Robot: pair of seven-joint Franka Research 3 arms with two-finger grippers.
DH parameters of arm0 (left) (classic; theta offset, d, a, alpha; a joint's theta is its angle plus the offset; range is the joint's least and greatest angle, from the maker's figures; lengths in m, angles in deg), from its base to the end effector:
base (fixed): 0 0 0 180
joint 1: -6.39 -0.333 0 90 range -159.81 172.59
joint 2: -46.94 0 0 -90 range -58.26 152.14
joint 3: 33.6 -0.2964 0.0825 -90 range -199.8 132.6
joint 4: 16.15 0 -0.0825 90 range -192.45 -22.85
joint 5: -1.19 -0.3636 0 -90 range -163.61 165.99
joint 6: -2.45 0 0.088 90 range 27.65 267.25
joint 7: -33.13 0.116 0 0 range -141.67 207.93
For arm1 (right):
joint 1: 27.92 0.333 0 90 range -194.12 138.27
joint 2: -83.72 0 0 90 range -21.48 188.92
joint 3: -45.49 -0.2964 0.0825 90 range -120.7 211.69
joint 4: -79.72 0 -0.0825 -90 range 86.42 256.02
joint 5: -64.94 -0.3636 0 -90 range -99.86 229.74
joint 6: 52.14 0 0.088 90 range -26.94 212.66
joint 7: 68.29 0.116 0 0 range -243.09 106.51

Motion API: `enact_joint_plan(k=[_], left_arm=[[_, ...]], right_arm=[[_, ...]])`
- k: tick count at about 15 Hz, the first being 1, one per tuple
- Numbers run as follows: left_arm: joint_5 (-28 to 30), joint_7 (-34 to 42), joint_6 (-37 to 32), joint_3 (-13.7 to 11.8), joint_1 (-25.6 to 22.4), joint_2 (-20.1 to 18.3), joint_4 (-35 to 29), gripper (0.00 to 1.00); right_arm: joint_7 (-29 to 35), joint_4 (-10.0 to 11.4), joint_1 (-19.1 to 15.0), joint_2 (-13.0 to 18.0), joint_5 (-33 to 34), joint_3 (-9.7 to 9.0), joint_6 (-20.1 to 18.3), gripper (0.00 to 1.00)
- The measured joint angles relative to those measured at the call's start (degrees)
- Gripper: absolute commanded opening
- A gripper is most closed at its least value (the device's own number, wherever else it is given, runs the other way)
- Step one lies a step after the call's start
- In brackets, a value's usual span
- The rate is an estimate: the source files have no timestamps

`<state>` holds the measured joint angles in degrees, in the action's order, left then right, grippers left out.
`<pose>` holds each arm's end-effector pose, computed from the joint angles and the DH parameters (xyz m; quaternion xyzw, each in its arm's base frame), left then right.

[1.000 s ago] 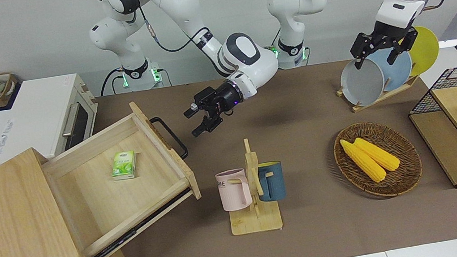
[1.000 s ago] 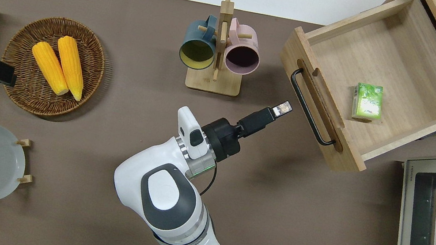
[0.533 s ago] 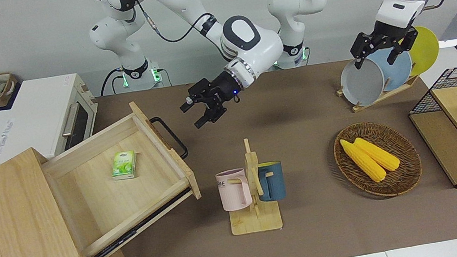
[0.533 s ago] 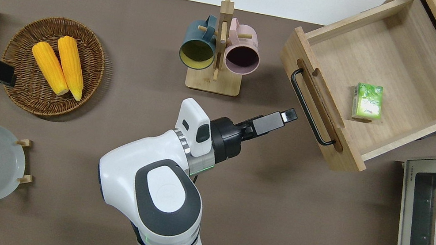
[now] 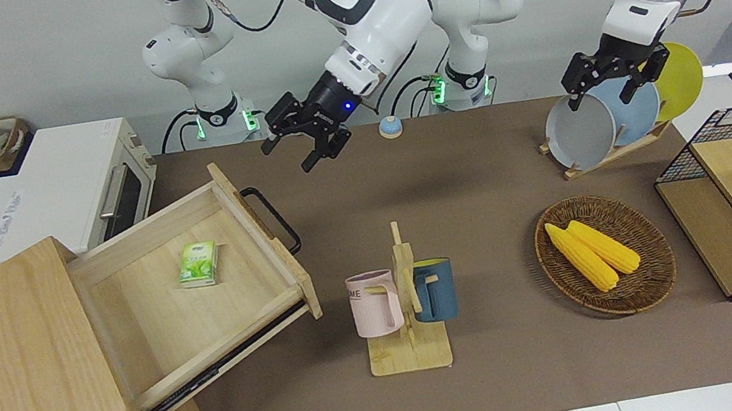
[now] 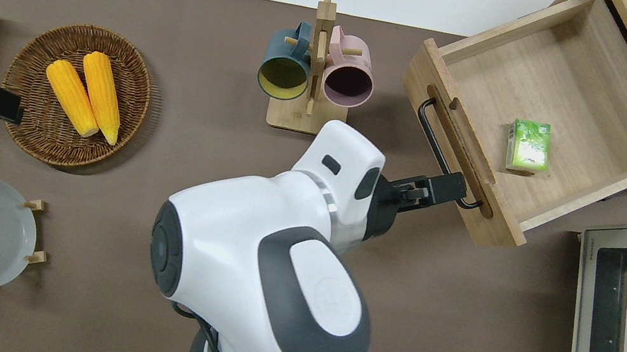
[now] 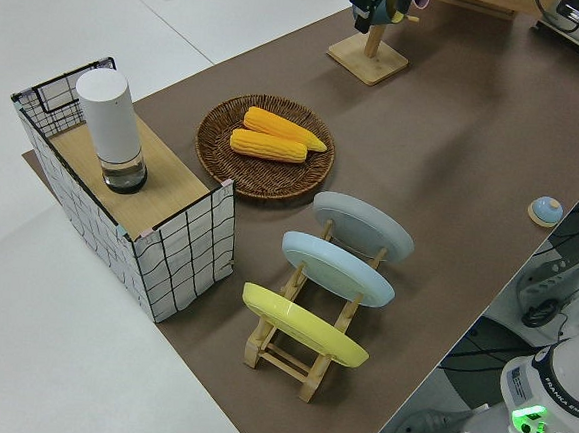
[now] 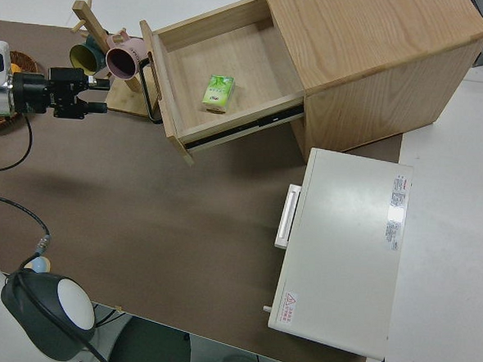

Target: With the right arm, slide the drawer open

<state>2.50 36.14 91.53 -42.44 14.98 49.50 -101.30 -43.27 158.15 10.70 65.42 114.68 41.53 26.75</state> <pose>0.5463 -0.0023 0.6088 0.9996 -0.0245 0.0124 0.0076 0.5102 0.3245 0.5346 0.8927 0.1214 0.1109 0.4195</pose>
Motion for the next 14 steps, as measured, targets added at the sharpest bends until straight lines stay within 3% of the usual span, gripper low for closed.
enact_joint_plan(k=[3,8,14], left_arm=[[0.00,0.00,0.00,0.00,0.00,0.00,0.00,1.00],[0.00,0.00,0.00,0.00,0.00,0.00,0.00,1.00],[0.00,0.00,0.00,0.00,0.00,0.00,0.00,1.00]], right_arm=[[-3.12,-1.35,-4.58,3.56,-9.06,0.08,0.93,0.985],[-9.28,-1.73,-14.57,9.10,-23.13,0.28,2.73,0.987],[-17.89,-1.73,-26.57,12.09,-39.13,0.51,4.32,0.987]])
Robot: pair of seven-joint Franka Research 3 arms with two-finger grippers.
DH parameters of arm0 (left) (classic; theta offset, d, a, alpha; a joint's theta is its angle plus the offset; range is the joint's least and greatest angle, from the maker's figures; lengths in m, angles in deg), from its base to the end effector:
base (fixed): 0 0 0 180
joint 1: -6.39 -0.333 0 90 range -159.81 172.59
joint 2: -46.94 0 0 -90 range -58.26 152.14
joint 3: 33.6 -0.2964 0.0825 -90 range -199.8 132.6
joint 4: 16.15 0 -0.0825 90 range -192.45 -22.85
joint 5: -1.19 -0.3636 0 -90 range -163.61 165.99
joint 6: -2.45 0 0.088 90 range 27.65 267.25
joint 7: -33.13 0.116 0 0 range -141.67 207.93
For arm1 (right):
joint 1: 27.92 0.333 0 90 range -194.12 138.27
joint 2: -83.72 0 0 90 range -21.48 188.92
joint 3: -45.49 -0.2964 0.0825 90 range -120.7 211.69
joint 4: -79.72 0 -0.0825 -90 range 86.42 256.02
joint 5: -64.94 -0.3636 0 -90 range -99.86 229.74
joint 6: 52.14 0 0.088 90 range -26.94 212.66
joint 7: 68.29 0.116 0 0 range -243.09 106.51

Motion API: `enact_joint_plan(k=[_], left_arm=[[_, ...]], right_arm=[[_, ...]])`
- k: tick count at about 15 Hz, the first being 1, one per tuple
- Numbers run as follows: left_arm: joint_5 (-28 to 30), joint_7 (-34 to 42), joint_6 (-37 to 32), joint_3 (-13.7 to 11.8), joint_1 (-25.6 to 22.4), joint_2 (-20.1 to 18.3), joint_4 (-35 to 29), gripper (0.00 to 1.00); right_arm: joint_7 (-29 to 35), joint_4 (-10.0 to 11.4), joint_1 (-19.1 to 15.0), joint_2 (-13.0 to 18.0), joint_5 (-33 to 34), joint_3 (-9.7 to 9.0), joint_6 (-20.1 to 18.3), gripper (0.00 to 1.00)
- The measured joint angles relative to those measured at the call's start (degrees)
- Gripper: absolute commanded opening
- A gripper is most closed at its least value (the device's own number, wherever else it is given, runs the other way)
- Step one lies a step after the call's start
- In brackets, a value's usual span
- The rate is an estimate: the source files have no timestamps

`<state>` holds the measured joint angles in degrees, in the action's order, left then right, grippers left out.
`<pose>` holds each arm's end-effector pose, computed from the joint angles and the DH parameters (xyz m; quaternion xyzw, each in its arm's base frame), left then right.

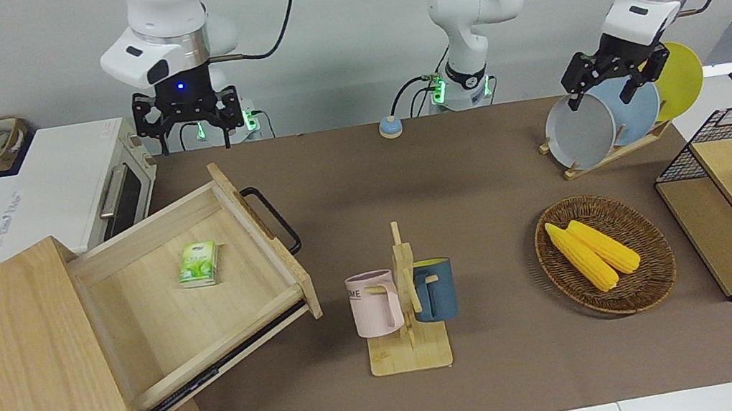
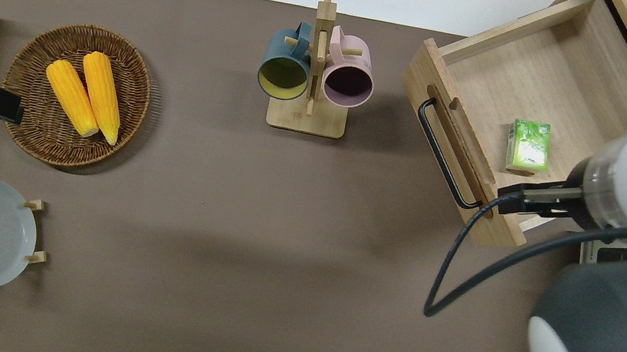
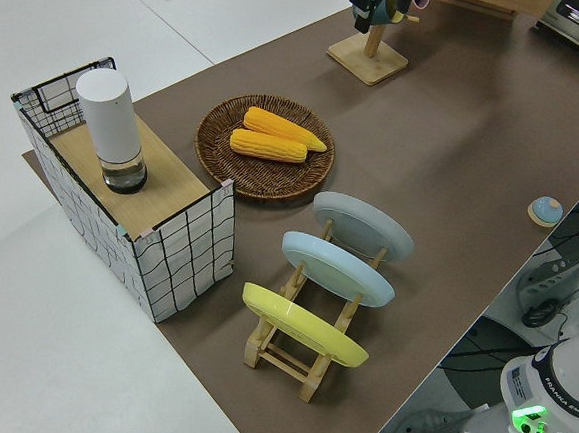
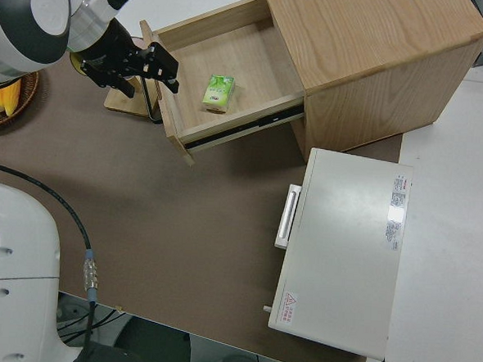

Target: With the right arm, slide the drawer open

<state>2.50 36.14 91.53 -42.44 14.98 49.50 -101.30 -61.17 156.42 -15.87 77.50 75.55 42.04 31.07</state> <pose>0.5463 -0.0023 0.6088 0.9996 -0.0245 0.0124 0.0076 0.5397 0.1234 0.6319 0.9942 0.0614 0.0199 0.0863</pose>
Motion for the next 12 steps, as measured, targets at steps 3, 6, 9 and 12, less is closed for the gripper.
enact_joint_plan(k=[3,6,9,12], left_arm=[[0.00,0.00,0.00,0.00,0.00,0.00,0.00,1.00],[0.00,0.00,0.00,0.00,0.00,0.00,0.00,1.00],[0.00,0.00,0.00,0.00,0.00,0.00,0.00,1.00],[0.00,0.00,0.00,0.00,0.00,0.00,0.00,1.00]], right_arm=[[-5.46,0.00,-4.55,0.38,-5.58,1.05,0.24,0.987],[-9.22,0.42,-6.99,0.37,-9.56,2.91,0.25,0.987],[-11.05,2.19,-8.79,0.33,-10.02,3.39,0.93,0.987],[-11.15,5.30,-9.81,0.34,-9.07,3.67,4.34,0.987]])
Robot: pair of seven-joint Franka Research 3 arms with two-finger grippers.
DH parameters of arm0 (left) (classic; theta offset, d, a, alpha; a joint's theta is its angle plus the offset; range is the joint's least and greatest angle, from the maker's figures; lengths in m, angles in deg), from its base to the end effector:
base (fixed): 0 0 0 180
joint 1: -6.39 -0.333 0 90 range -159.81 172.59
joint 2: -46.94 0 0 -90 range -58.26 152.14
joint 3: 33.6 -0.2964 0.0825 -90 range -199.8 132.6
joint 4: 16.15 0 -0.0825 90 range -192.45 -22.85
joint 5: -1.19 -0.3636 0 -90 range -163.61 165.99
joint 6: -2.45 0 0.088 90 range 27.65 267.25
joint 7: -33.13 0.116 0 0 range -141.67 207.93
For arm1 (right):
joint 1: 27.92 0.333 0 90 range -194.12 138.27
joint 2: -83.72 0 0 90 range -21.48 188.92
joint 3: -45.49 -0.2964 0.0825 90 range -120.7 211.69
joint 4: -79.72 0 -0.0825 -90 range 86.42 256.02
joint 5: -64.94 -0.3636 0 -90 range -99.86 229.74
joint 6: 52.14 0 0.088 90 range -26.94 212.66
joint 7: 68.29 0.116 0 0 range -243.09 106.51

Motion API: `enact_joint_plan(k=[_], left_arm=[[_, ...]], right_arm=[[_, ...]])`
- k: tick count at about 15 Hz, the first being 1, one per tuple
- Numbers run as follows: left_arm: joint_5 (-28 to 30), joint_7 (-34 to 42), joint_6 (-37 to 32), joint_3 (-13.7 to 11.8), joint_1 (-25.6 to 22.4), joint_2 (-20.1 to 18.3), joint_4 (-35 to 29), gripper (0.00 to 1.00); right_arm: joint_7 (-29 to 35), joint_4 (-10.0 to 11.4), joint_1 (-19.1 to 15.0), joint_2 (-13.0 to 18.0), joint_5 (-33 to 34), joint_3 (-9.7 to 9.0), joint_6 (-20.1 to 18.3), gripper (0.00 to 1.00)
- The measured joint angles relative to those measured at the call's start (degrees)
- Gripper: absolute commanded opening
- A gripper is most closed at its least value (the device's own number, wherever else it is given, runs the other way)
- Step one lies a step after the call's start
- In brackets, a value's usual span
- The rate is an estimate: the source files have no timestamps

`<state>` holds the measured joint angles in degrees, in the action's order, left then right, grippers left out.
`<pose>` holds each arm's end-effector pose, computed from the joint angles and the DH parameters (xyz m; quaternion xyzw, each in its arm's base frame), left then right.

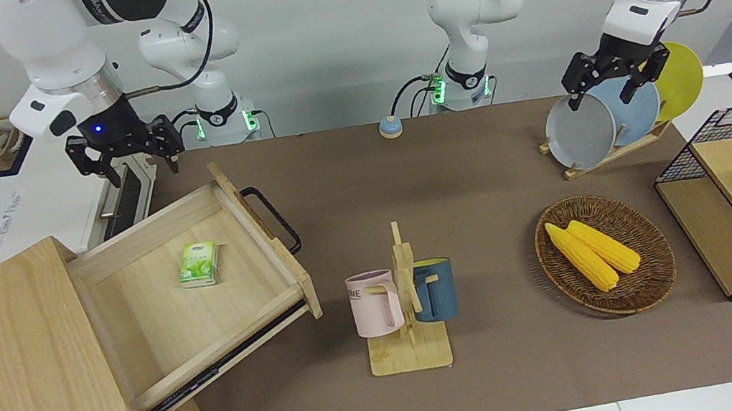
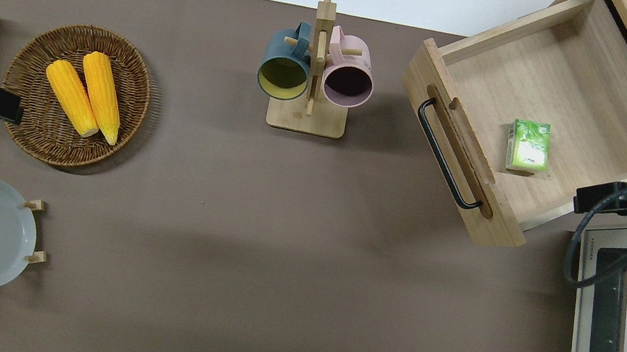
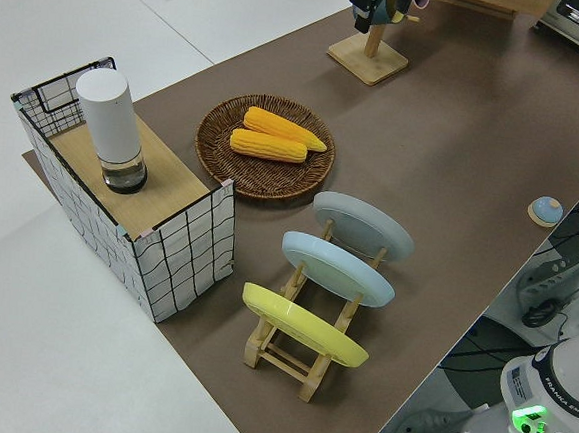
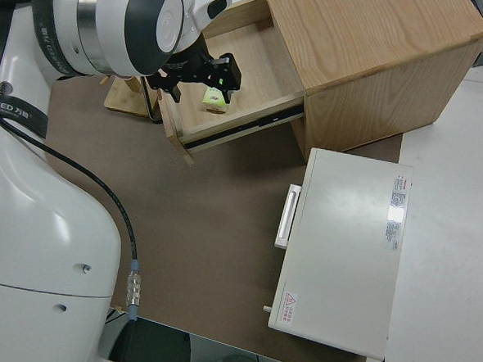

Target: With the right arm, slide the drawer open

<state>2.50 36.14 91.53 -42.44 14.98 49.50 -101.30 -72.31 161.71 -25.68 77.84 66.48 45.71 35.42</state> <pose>0.5463 -0.0023 0.6088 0.9996 -0.0245 0.0124 0.0076 0.5598 0.0166 0.5989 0.9985 0.0522 -0.0029 0.0136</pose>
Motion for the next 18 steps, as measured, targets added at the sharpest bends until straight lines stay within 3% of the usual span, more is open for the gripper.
enact_joint_plan(k=[4,7,9,18], left_arm=[[0.00,0.00,0.00,0.00,0.00,0.00,0.00,1.00],[0.00,0.00,0.00,0.00,0.00,0.00,0.00,1.00],[0.00,0.00,0.00,0.00,0.00,0.00,0.00,1.00],[0.00,0.00,0.00,0.00,0.00,0.00,0.00,1.00]], right_arm=[[0.16,3.04,0.03,0.06,2.54,1.14,1.82,0.987],[0.16,3.59,2.46,0.22,2.53,5.18,2.12,0.987],[0.16,3.59,3.29,0.25,2.53,6.54,2.96,0.987],[-0.56,3.61,3.29,0.26,-2.64,7.14,3.45,0.987]])
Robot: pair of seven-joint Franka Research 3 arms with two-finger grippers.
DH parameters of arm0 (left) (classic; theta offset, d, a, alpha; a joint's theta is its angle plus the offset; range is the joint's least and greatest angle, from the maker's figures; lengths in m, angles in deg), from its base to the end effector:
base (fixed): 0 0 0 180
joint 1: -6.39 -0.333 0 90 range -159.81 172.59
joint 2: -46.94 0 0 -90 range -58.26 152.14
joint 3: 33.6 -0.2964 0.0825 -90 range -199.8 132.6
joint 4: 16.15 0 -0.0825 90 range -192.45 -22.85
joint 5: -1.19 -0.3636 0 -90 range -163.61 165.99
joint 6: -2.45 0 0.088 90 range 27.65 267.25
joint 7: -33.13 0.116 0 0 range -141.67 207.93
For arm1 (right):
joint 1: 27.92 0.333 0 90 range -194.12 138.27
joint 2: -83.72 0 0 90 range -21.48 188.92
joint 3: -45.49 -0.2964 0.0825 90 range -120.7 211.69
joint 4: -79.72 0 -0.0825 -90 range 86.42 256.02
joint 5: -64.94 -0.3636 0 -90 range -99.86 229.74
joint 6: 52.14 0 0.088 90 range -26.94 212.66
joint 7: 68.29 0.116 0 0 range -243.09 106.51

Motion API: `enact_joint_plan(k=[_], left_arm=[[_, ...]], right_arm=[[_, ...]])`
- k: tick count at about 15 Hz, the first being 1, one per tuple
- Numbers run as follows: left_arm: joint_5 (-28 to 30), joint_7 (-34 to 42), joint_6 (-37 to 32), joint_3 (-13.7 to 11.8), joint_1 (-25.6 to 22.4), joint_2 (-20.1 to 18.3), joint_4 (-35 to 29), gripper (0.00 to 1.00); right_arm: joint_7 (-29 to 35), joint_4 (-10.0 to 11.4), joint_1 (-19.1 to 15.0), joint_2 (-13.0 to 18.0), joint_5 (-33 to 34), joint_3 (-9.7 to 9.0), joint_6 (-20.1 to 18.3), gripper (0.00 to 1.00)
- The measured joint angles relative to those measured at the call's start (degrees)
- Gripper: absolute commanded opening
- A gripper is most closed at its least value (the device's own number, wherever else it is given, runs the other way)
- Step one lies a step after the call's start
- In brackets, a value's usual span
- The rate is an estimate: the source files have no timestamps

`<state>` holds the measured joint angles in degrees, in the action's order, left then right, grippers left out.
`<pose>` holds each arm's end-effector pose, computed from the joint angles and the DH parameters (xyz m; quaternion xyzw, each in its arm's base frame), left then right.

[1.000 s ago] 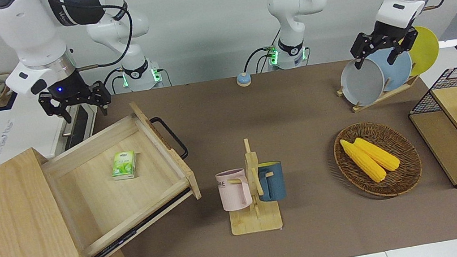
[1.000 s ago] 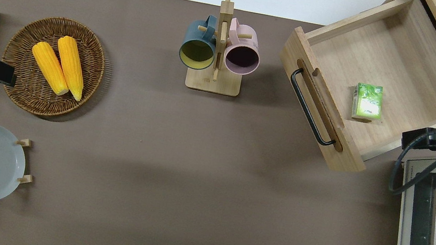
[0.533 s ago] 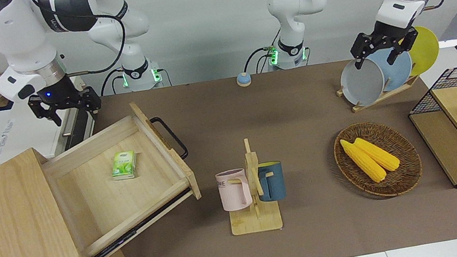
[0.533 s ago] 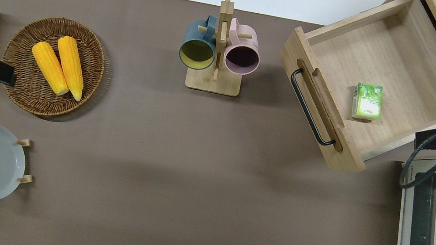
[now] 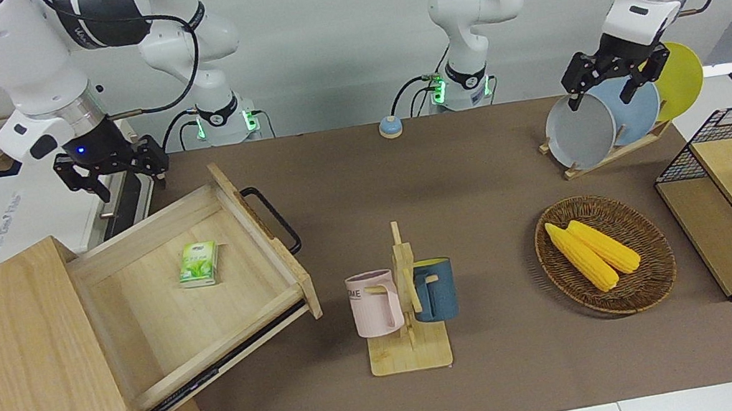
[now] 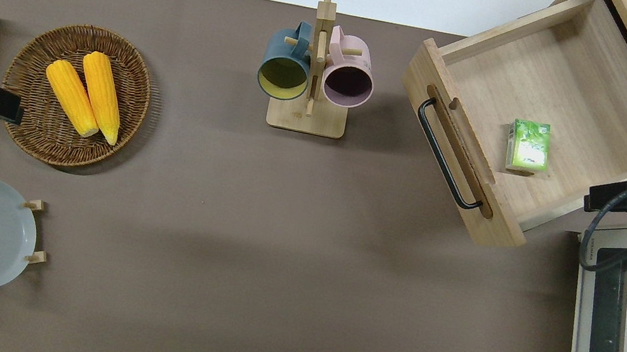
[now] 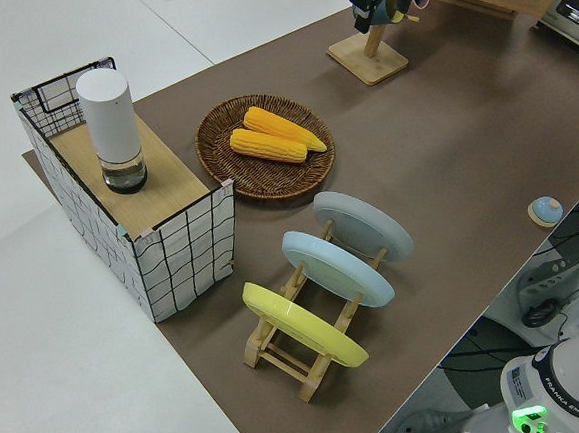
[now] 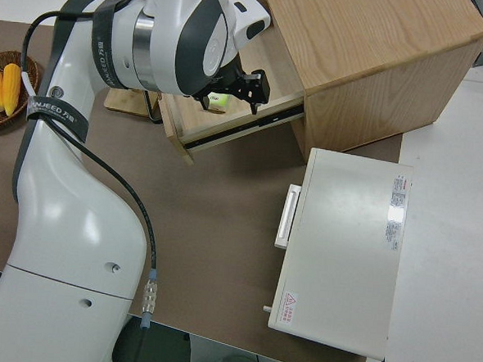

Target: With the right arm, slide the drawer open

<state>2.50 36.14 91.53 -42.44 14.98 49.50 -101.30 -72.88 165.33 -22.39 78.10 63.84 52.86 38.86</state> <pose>0.5463 -0.0023 0.6088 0.9996 -0.0245 0.0124 0.0076 0.5636 -0.0125 0.5786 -0.9997 -0.0241 0.0014 0.0034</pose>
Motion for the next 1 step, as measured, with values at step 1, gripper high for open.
enact_joint_plan(k=[1], left_arm=[[0.00,0.00,0.00,0.00,0.00,0.00,0.00,1.00]], right_arm=[[0.00,0.00,0.00,0.00,-0.01,0.00,0.00,0.987]])
